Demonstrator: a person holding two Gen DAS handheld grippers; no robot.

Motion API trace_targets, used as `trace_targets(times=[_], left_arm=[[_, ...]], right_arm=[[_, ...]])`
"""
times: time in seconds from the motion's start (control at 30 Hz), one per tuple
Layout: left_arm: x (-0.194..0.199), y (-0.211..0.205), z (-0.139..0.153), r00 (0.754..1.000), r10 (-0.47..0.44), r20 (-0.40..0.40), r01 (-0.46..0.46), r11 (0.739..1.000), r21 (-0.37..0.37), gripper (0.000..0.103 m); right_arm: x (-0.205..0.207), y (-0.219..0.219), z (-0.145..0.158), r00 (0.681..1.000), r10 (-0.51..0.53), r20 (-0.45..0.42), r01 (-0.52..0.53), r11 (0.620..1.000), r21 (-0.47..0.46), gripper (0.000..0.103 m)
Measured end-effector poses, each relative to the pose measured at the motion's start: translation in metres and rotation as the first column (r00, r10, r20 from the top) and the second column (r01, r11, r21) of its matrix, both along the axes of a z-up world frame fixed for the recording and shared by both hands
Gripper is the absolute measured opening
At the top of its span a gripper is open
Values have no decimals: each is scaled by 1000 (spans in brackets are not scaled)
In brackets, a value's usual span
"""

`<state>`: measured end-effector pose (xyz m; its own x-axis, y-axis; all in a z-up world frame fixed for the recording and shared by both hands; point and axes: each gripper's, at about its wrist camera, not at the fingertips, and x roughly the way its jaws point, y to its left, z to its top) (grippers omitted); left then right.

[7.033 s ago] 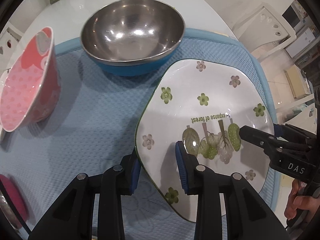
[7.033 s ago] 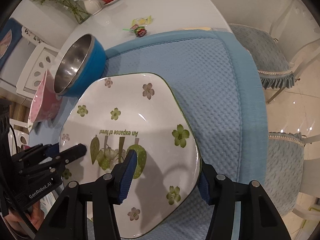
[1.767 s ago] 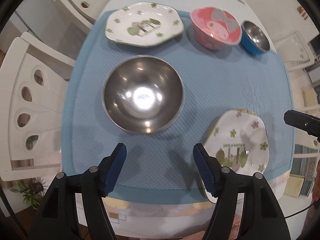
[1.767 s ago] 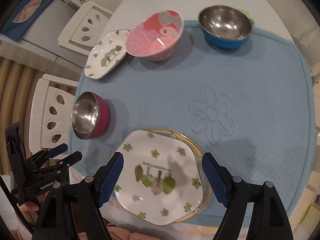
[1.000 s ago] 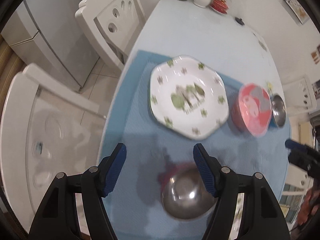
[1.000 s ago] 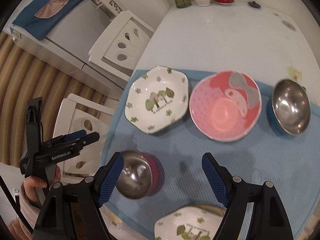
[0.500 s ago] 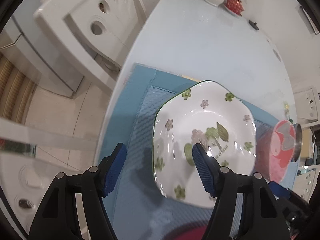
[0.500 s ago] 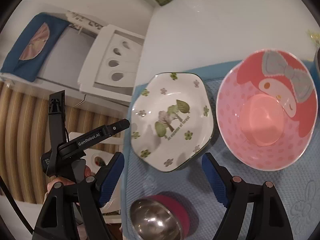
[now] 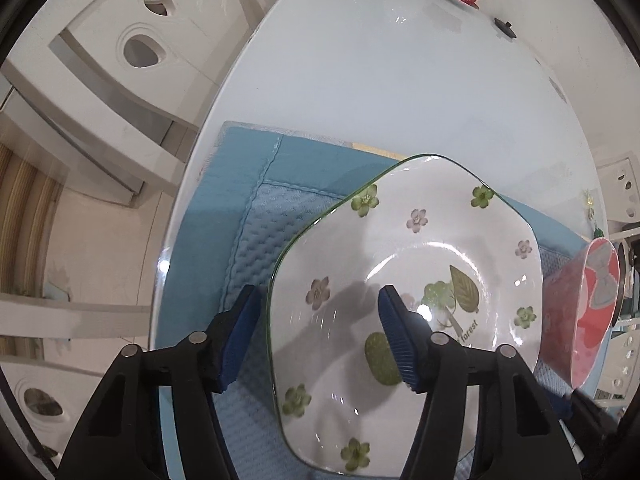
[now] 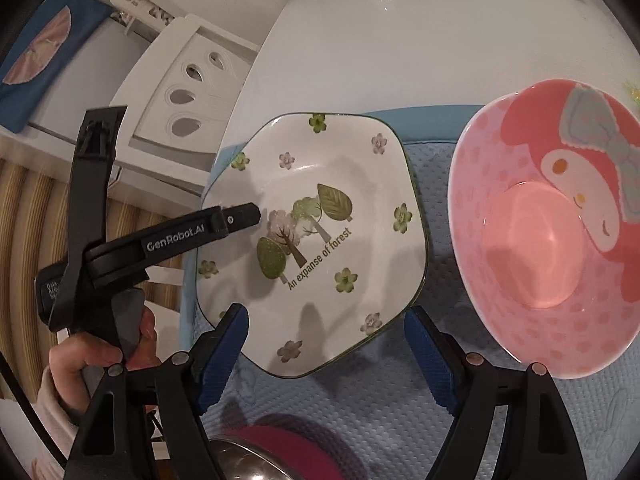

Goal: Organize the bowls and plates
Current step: 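Close both grippers on the tree plate rim and lift it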

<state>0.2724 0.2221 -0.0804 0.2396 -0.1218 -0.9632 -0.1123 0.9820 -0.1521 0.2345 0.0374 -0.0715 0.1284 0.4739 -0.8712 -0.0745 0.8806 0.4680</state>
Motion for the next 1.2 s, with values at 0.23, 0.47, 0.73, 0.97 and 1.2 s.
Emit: trace_targets(times=[0.23,0.47,0.73,0.97,1.2], left_arm=[[5,-2,-1,999,-25,24,25,1000,2,45],[12,-4,-1,998,-50,42,49,999,16,41],[9,-1,2,996,-78,47,78,997,6,34],[-4,-9,5,992,-125,31,123,991,50,34],[-27,1,-2,992,-127,-9,127,992,-8,33]], right_arm=[[-9,6,-10,997,-79,1,79,997,6,79],[-3,-2,-28,995,-98,10,98,994,-48,57],[3,-19,-29,995,-93,30,94,995,-34,34],[5,-19,-30,997,-80,1,80,997,-11,32],[-10,-12,-26,1000,-2,-16,2,1000,-22,32]])
